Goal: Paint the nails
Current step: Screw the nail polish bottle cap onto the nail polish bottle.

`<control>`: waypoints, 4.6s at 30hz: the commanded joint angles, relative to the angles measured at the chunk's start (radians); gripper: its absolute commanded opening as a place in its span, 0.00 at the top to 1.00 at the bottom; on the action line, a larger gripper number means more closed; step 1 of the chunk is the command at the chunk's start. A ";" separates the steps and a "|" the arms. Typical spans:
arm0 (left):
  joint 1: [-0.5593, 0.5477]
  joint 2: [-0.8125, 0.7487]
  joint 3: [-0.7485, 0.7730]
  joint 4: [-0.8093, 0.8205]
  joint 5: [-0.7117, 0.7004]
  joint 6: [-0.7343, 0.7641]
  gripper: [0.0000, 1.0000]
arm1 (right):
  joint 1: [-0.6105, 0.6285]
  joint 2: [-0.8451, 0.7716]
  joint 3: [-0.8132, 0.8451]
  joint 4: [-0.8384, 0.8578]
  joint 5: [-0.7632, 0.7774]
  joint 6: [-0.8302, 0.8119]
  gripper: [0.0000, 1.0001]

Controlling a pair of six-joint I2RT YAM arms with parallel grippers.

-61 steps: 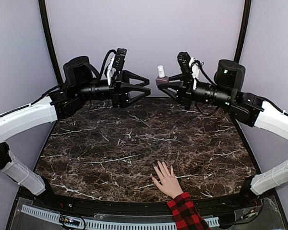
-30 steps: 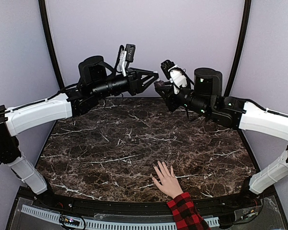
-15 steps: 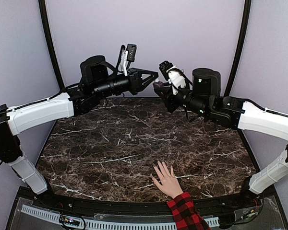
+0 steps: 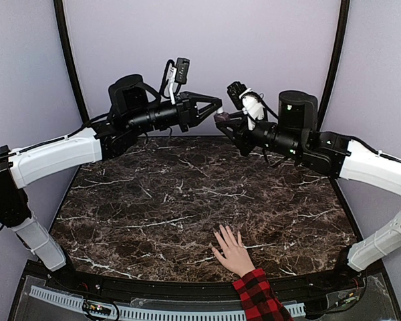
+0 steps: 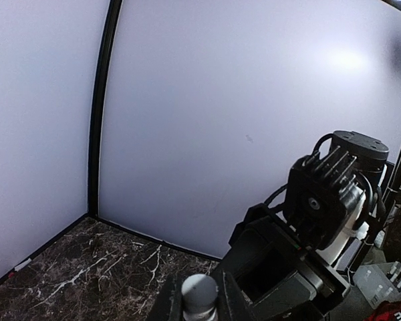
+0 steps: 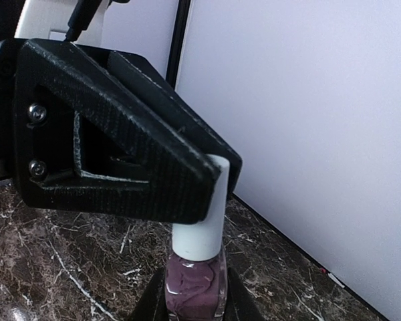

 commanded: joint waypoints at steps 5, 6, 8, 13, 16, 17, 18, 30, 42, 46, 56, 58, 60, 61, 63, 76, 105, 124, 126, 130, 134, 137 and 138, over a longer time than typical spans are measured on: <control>-0.015 0.003 0.012 -0.045 0.315 0.044 1.00 | -0.050 -0.060 0.020 0.100 -0.343 -0.009 1.00; -0.015 0.006 0.013 -0.050 0.332 0.046 1.00 | -0.055 -0.065 0.020 0.101 -0.381 -0.010 1.00; -0.015 0.011 0.015 -0.054 0.379 0.050 1.00 | -0.063 -0.068 0.023 0.102 -0.447 -0.011 1.00; -0.016 0.026 0.015 -0.041 0.502 0.052 1.00 | -0.070 -0.071 0.035 0.102 -0.581 -0.019 1.00; -0.022 0.039 0.016 -0.030 0.564 0.057 1.00 | -0.073 -0.074 0.040 0.109 -0.657 -0.021 1.00; -0.025 0.041 0.016 -0.030 0.586 0.066 1.00 | -0.073 -0.072 0.043 0.111 -0.687 -0.022 1.00; -0.031 0.044 0.016 -0.031 0.596 0.072 1.00 | -0.074 -0.070 0.046 0.114 -0.719 -0.020 1.00; -0.054 0.063 0.026 -0.010 0.753 0.102 1.00 | -0.090 -0.039 0.105 0.221 -1.048 0.068 1.00; -0.059 0.078 0.034 0.052 0.814 0.043 0.96 | -0.095 -0.028 0.123 0.281 -1.172 0.145 1.00; -0.049 0.032 0.013 0.054 0.739 0.065 0.76 | -0.098 -0.042 0.105 0.248 -1.142 0.122 1.00; -0.002 -0.121 -0.057 0.003 0.521 0.135 0.45 | -0.117 -0.087 0.049 0.166 -0.997 0.080 1.00; -0.001 -0.146 -0.071 -0.008 0.474 0.155 0.43 | -0.117 -0.096 0.040 0.144 -0.924 0.066 1.00; -0.001 -0.170 -0.088 -0.014 0.405 0.167 0.42 | -0.117 -0.104 0.030 0.129 -0.810 0.061 1.00; -0.001 -0.179 -0.100 -0.013 0.351 0.167 0.42 | -0.117 -0.107 0.022 0.127 -0.742 0.063 1.00; -0.001 -0.198 -0.119 0.002 0.249 0.151 0.42 | -0.117 -0.113 0.006 0.137 -0.583 0.070 1.00; -0.020 -0.183 -0.146 0.102 -0.134 0.079 0.47 | -0.064 -0.050 -0.001 0.143 -0.112 0.058 1.00; -0.034 -0.040 -0.013 0.049 -0.189 0.007 0.71 | 0.030 0.043 0.055 0.101 0.103 -0.027 1.00; -0.034 -0.002 0.055 -0.063 0.163 0.080 1.00 | -0.002 -0.037 0.039 0.095 -0.319 -0.051 1.00; -0.034 0.005 0.057 -0.062 0.214 0.081 1.00 | -0.013 -0.048 0.035 0.103 -0.394 -0.046 1.00; -0.034 0.027 0.082 -0.098 0.326 0.098 1.00 | -0.038 -0.070 0.029 0.119 -0.559 -0.041 1.00; -0.035 0.046 0.096 -0.107 0.434 0.102 1.00 | -0.064 -0.080 0.029 0.134 -0.690 -0.027 1.00; -0.035 0.054 0.096 -0.099 0.502 0.097 1.00 | -0.084 -0.085 0.026 0.164 -0.811 0.002 1.00; -0.034 0.058 0.096 -0.092 0.515 0.096 1.00 | -0.091 -0.086 0.025 0.179 -0.849 0.013 1.00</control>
